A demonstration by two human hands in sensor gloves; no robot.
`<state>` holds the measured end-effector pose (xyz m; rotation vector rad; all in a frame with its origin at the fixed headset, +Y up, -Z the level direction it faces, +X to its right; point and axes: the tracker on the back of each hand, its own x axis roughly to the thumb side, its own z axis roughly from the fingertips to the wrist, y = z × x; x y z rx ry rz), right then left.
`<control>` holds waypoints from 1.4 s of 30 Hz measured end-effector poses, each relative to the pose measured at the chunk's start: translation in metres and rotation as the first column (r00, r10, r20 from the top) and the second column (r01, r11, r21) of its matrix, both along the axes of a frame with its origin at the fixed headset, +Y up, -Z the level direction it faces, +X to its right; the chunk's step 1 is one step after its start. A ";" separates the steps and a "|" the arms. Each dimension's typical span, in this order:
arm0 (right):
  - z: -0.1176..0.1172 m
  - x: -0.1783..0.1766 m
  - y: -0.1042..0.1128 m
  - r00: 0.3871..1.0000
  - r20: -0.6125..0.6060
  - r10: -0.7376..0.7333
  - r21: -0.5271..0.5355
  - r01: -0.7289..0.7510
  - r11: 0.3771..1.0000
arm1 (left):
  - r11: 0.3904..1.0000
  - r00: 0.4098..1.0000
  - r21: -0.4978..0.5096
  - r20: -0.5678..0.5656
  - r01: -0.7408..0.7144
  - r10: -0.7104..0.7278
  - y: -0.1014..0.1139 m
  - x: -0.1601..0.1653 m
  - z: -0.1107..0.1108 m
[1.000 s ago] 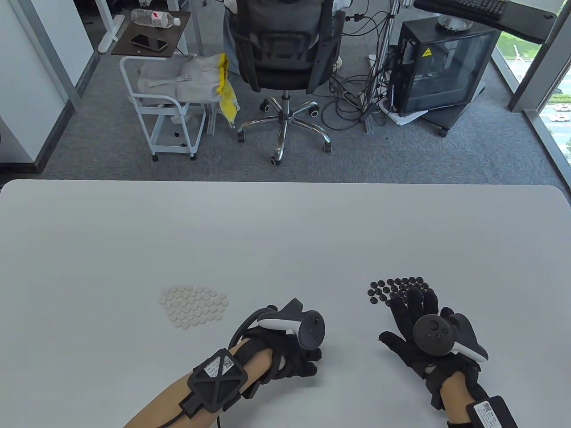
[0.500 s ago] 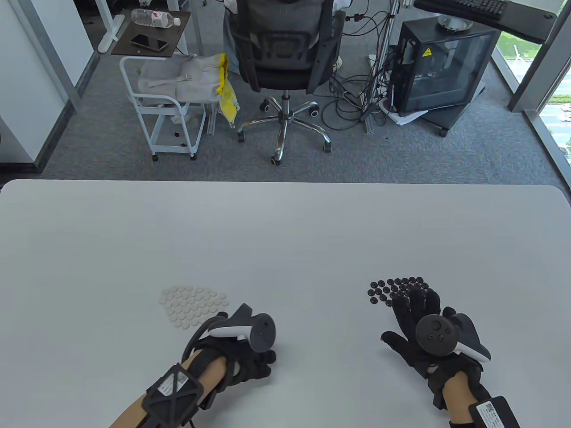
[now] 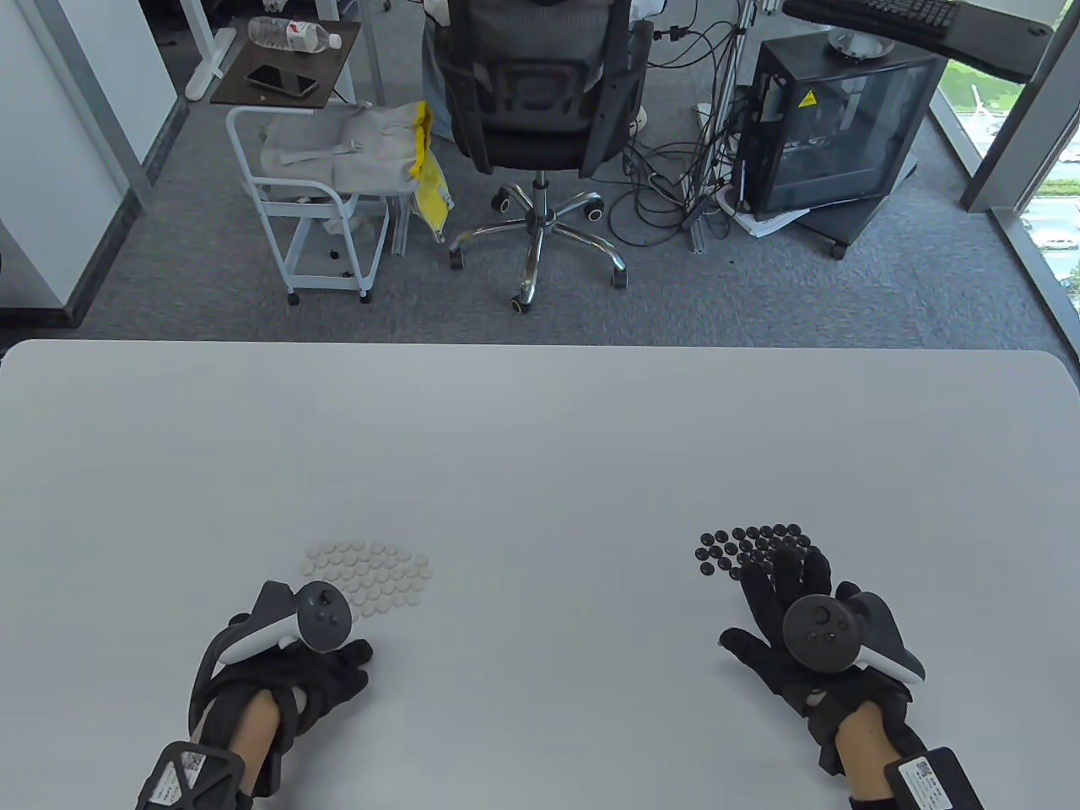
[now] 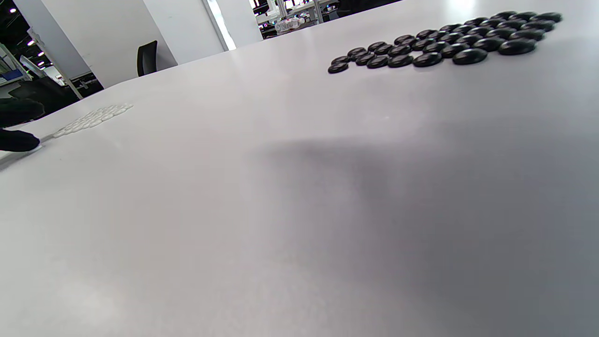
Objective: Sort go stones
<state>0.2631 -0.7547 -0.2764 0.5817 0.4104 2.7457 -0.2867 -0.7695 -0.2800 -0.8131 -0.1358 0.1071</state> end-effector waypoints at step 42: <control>0.000 -0.007 -0.001 1.000 -0.022 -0.012 0.029 0.012 0.999 | 0.618 0.992 0.782 0.127 -0.086 -0.023 0.098 0.055 0.026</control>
